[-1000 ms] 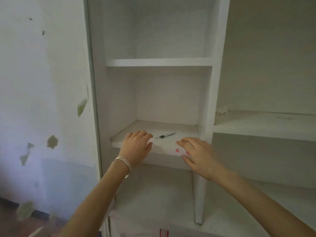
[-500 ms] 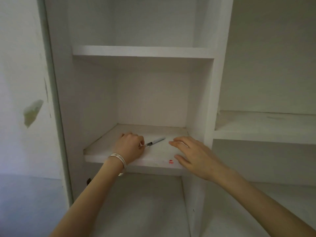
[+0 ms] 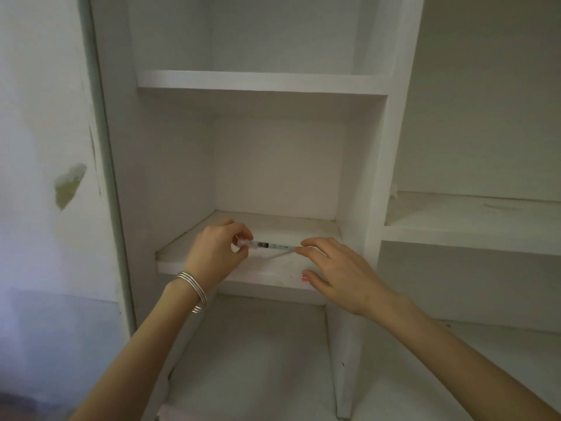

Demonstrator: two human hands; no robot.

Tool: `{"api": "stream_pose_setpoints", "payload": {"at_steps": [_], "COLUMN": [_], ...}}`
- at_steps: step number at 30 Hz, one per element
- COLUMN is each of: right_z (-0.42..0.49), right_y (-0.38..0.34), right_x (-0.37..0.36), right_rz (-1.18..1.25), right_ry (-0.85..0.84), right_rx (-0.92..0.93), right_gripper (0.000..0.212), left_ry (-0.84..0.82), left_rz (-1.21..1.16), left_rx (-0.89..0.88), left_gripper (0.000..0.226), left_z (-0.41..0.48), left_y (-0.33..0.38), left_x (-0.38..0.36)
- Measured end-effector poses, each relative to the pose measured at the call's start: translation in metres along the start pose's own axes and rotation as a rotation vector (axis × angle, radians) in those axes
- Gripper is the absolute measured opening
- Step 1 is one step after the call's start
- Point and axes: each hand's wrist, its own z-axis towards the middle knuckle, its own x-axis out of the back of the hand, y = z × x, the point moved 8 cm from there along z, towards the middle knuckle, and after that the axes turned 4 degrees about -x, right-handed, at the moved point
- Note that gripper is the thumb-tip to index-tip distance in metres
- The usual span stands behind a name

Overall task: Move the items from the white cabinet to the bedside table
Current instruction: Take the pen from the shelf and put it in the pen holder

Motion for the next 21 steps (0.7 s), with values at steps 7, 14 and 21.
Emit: {"api": "stream_pose_setpoints", "payload": {"at_steps": [7, 14, 21], "right_z": [-0.005, -0.03, -0.107], "right_y": [-0.025, -0.084, -0.188], "right_x": [0.017, 0.01, -0.024], "right_rz": [0.068, 0.256, 0.379], "right_ry": [0.04, 0.006, -0.17], "right_rx": [0.119, 0.321, 0.593], "right_gripper": [0.046, 0.047, 0.05], "left_ry": [0.065, 0.055, -0.051], "left_rz": [-0.052, 0.016, 0.248], "left_rx": [0.055, 0.213, 0.486], "left_gripper": [0.016, 0.012, 0.015], "left_z": [-0.035, -0.118, -0.257], "left_y": [0.038, 0.087, 0.138], "left_x": [0.068, 0.126, 0.168]}}
